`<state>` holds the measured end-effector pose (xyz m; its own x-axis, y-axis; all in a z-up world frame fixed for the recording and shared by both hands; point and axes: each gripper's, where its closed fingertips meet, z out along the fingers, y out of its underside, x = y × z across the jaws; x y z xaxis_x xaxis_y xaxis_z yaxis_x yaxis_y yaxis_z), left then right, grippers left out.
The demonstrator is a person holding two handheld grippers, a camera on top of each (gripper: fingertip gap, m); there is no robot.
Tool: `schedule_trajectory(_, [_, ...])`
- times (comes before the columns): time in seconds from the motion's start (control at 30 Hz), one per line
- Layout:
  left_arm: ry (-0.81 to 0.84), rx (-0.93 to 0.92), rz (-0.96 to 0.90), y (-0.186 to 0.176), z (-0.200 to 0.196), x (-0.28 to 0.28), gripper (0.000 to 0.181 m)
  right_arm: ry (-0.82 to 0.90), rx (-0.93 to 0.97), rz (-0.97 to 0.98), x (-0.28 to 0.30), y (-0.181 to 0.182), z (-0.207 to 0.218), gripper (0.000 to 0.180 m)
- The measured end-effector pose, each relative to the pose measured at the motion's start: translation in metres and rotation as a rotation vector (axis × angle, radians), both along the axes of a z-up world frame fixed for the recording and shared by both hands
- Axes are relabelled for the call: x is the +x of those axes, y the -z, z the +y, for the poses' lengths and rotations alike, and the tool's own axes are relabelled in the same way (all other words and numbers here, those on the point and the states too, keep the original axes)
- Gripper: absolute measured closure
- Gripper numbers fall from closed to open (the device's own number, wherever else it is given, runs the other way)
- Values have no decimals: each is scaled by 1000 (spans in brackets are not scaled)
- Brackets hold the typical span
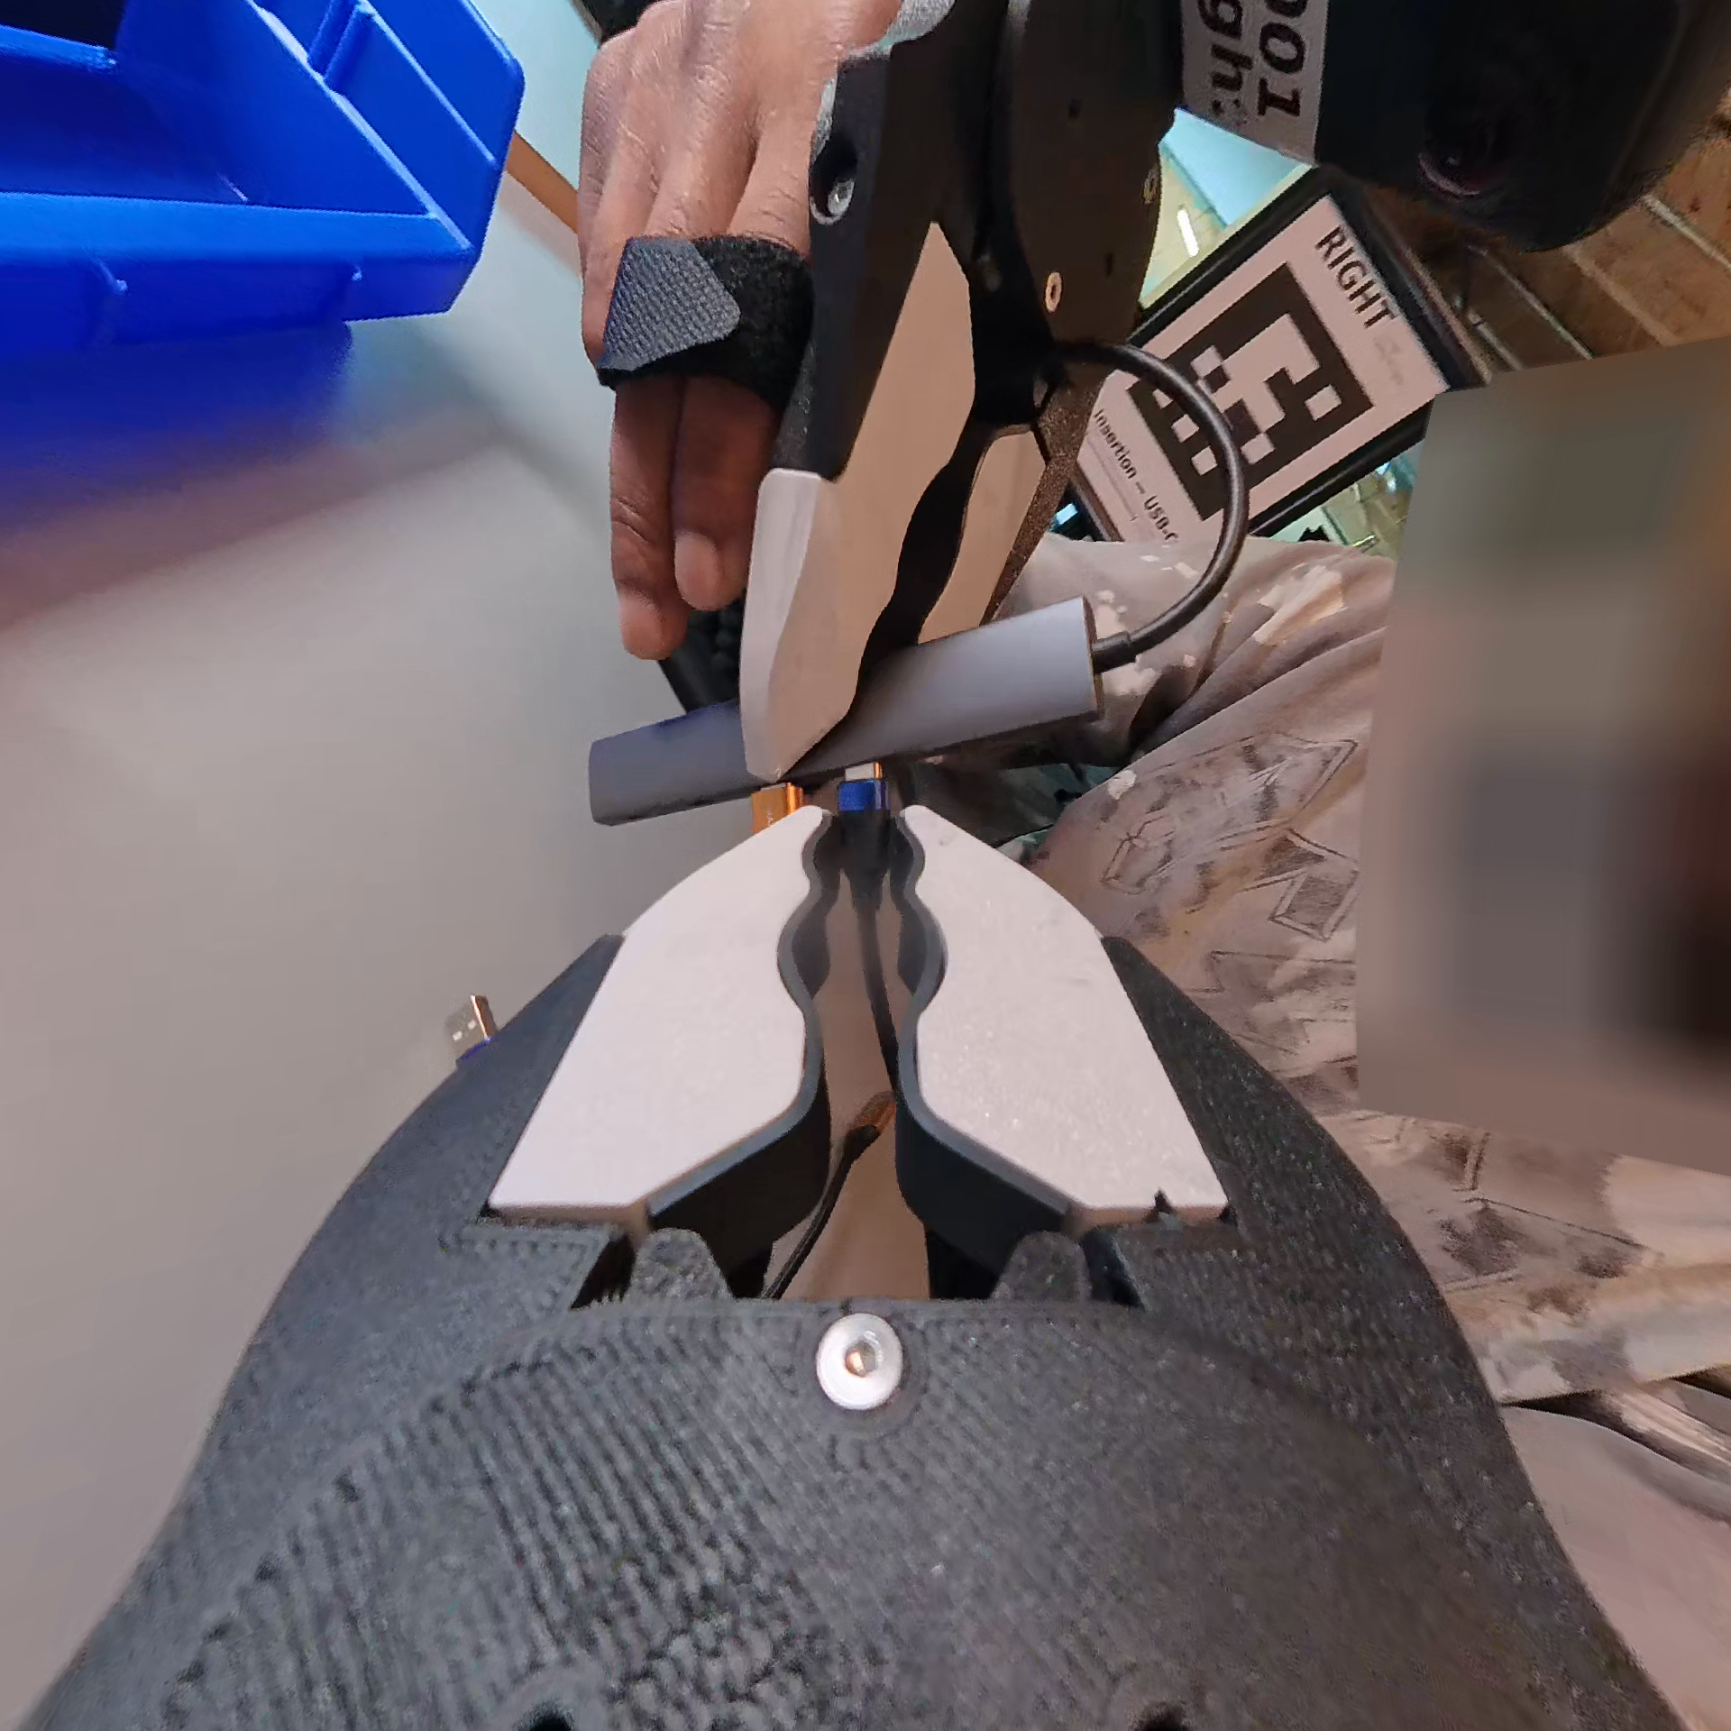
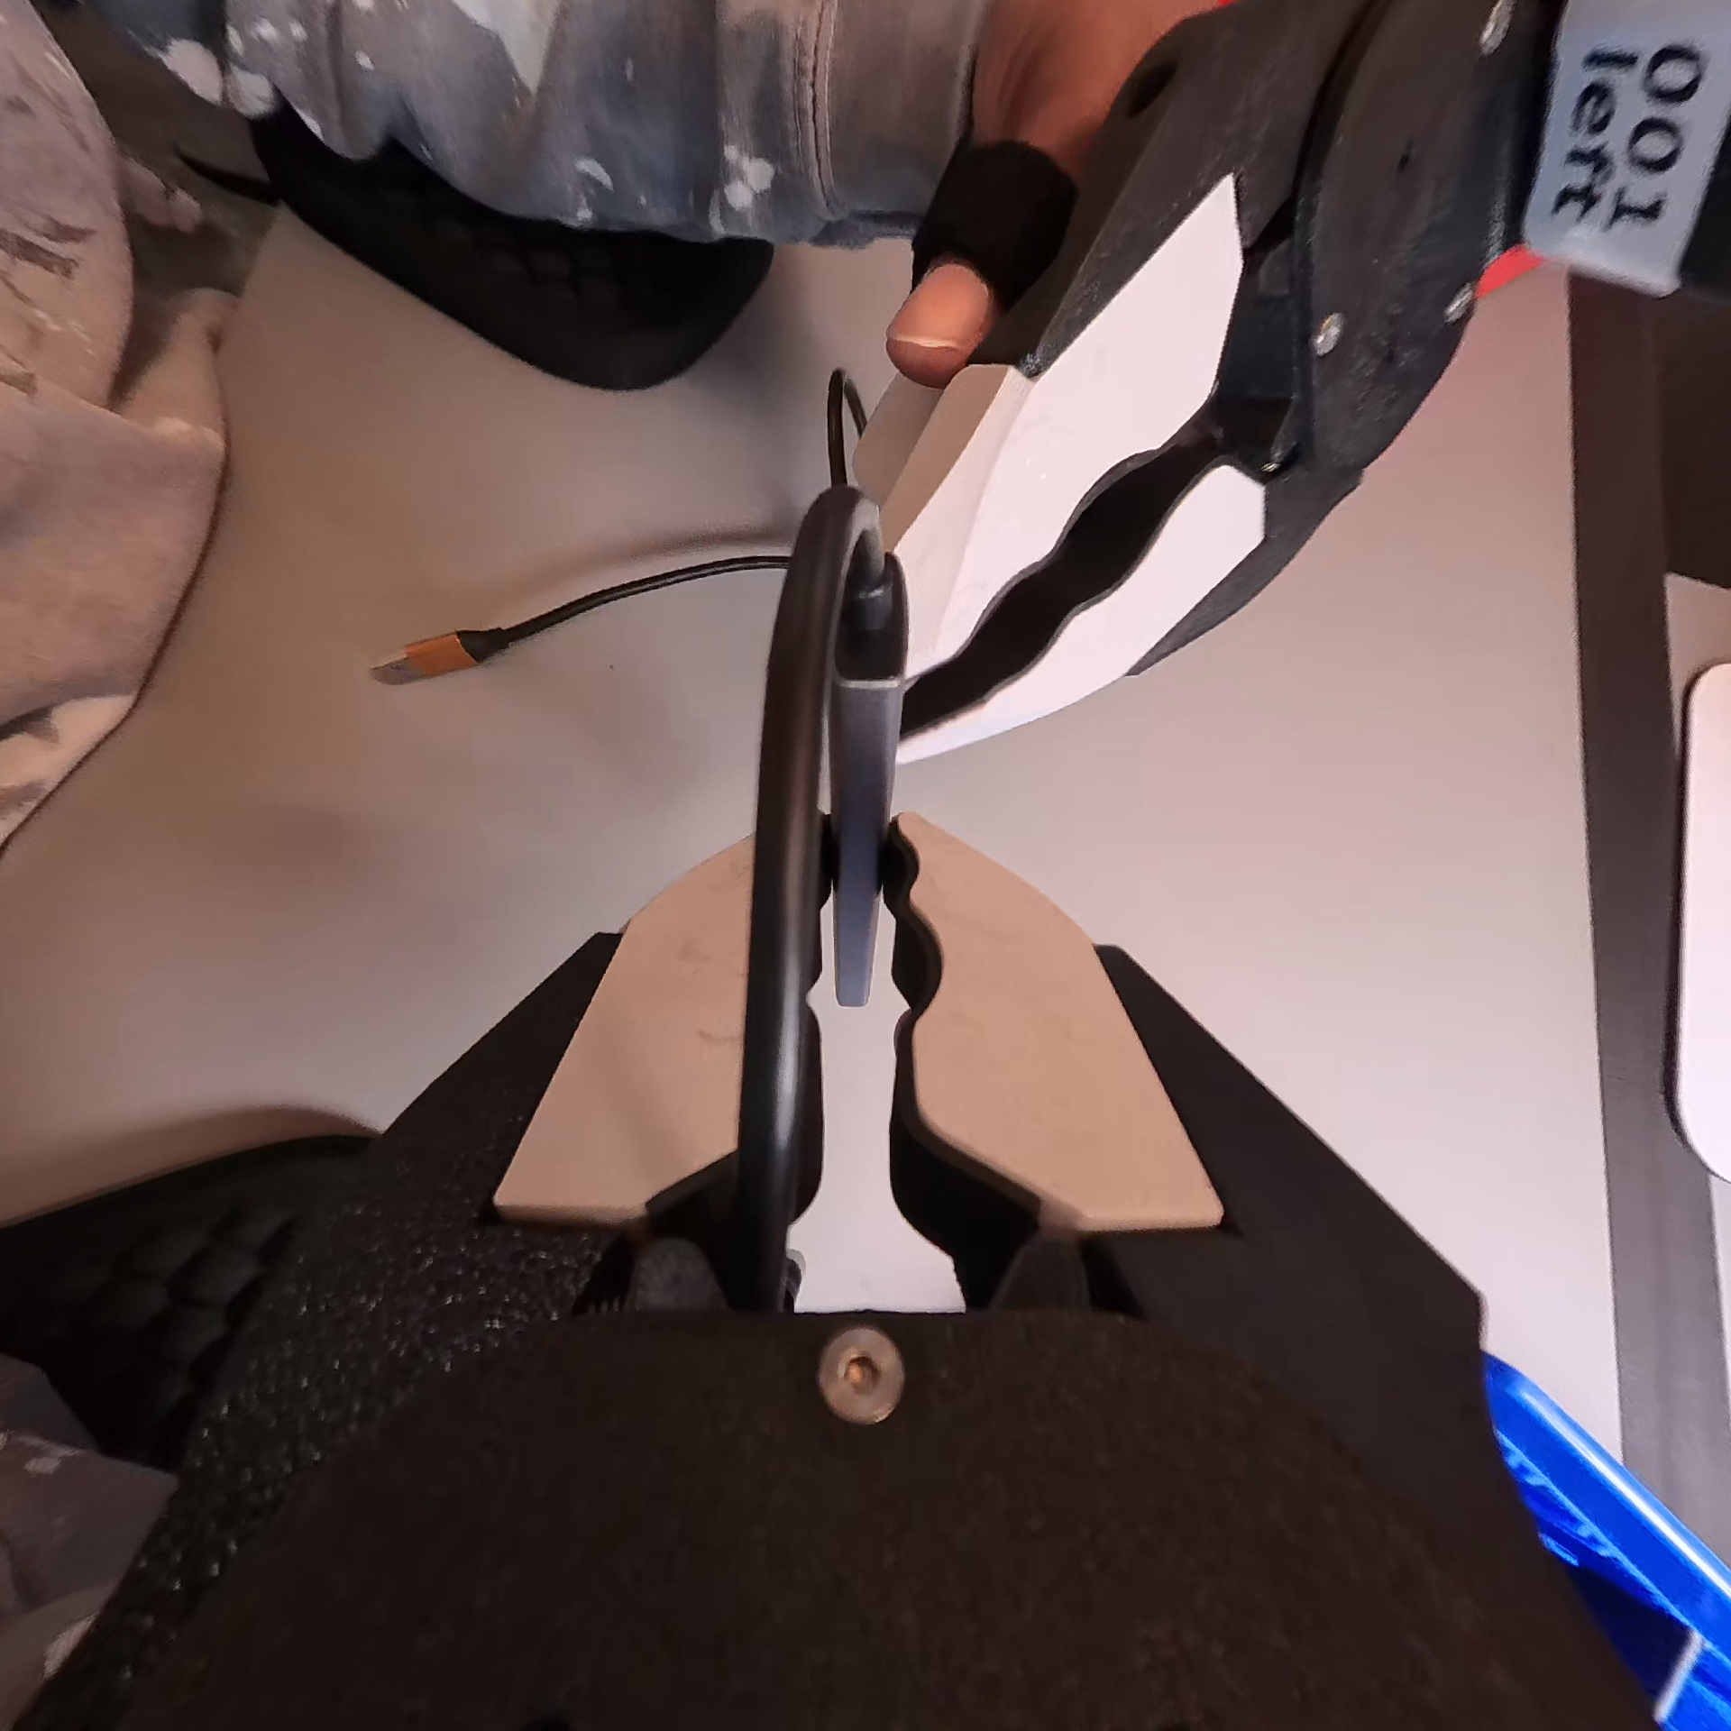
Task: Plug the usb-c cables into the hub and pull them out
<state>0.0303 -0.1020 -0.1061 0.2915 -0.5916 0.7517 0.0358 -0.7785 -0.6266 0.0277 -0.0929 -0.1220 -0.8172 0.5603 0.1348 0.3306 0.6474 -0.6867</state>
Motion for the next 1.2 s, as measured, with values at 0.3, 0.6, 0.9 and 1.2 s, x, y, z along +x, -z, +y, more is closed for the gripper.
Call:
schedule_trajectory(0.3, [-107, 187, 101, -14, 10, -12, 173, 39, -118, 43, -11, -9, 5, 170])
schedule_trajectory(0.6, [-254, 468, 407, -35, 14, -31, 159, 88, -264, 152, -10, -42, 20, 170])
schedule_trajectory(0.9, [-352, 610, 543, -52, 19, -39, 163, 139, -498, 255, -26, -79, 15, 170])
schedule_trajectory(1.2, [-348, 607, 583, -56, 12, -42, 173, 157, -499, 307, -37, -81, 7, 170])
